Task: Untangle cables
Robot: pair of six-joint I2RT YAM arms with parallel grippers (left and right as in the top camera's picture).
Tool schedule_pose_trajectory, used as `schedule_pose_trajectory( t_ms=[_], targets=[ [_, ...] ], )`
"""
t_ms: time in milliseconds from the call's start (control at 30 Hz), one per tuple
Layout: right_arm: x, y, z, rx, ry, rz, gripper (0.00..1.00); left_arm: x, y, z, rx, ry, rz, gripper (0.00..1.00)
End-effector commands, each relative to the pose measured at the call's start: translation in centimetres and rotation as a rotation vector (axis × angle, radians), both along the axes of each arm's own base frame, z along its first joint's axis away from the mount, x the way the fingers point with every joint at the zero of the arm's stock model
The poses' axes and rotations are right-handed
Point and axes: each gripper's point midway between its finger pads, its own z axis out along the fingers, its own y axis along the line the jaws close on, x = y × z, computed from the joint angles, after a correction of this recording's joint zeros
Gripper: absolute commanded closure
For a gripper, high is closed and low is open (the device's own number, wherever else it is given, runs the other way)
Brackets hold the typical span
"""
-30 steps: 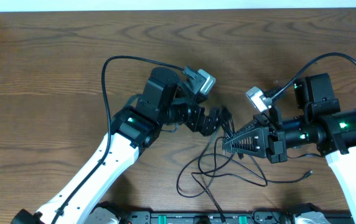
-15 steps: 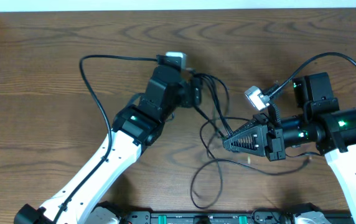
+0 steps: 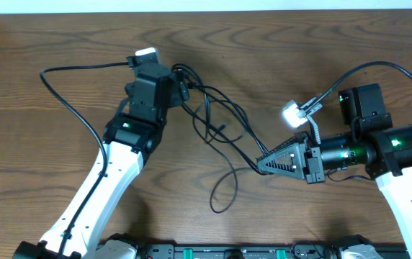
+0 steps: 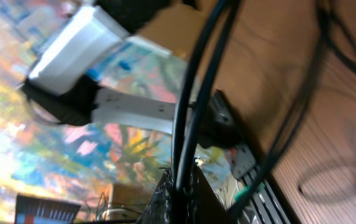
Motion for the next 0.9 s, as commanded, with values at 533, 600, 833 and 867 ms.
schedule_pose_trajectory(
  t_ms=[533,600,833,867],
  targets=[
    [3.2,-21.3,-12.6,-1.356,0.391,-1.24,0.94,0.3,0.5,-0.3,-0.049,0.031,-0.007,0.16],
    [3.4,-21.9,-12.4,-1.379,0.367,-1.263,0.91,0.3,0.3,-0.3,-0.055,0.03,-0.015,0.17],
    [2.6,-24.8,-11.3,-1.532,0.296,-1.344,0.86,0.1,-1.1,-0.4,-0.101,0.045,-0.082,0.42],
    [2.5,-25.1,-11.2,-1.543,0.297,-1.362,0.86,0.0,-1.2,-0.4,-0.104,0.047,-0.088,0.42]
  ],
)
